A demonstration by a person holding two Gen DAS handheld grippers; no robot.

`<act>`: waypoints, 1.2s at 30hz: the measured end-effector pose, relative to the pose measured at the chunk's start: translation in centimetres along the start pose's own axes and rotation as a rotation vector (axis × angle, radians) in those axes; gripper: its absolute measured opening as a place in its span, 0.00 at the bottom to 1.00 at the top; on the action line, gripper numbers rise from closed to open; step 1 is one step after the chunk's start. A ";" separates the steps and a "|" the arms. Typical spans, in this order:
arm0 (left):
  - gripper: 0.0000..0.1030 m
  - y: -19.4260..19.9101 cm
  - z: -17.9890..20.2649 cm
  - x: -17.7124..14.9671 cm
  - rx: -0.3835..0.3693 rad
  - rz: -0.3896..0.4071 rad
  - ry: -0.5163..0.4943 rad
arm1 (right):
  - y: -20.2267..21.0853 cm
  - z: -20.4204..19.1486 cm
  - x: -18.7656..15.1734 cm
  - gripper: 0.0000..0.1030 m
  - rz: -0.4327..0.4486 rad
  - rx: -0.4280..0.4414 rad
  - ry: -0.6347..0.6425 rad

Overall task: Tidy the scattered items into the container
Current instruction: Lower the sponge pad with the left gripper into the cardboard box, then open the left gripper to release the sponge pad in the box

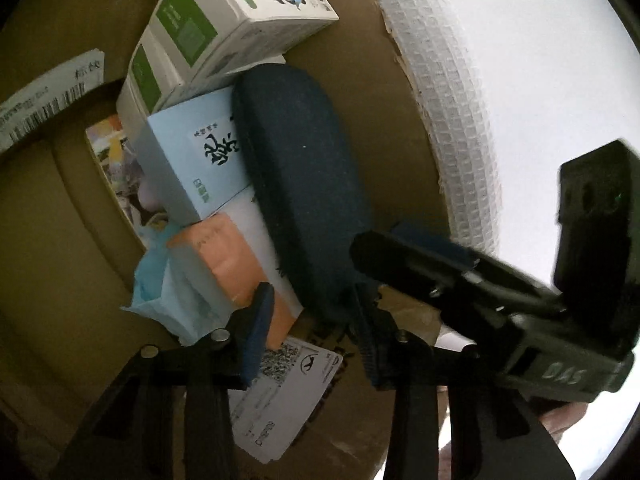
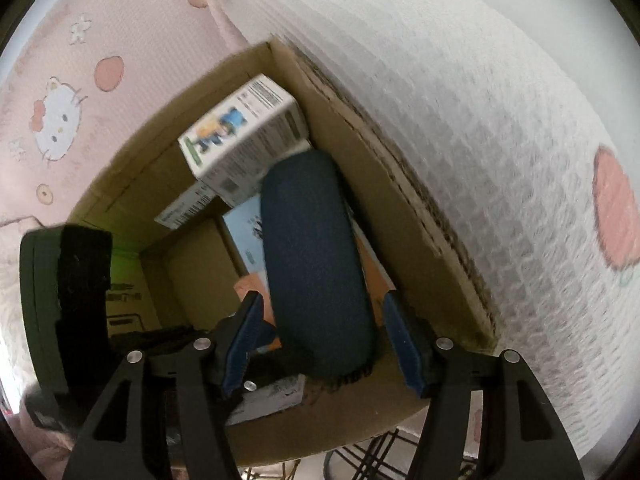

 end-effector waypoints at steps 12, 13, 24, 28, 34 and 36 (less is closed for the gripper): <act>0.26 -1.9 1.6 0.7 -0.025 -0.017 0.012 | 0.1 0.2 0.7 0.58 0.021 0.003 -0.046; 0.26 -2.2 2.0 0.8 -0.023 -0.023 0.000 | 0.1 0.1 0.9 0.58 0.024 0.002 -0.048; 0.27 -1.7 2.8 1.0 0.077 0.014 -0.044 | -0.7 -0.2 1.0 0.58 0.032 0.004 -0.093; 0.37 0.7 3.0 1.7 0.193 0.116 -0.131 | 0.3 0.1 0.8 0.58 0.056 0.009 -0.118; 0.37 1.2 0.9 2.0 0.205 0.098 -0.044 | 2.4 0.3 1.4 0.57 0.111 -0.030 -0.129; 0.32 0.7 0.2 2.0 0.186 0.074 -0.013 | 2.3 0.1 1.5 0.33 0.109 -0.040 -0.130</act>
Point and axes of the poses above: each gripper's, at about its wrist camera, not at the fingertips, and y roughly against the way its jaws point, z to its right, x to its top, the point moved 10 cm from there along -y, roughly the way its jaws point, and after that the axes turned 11 degrees about -y, right-handed, at the moved point
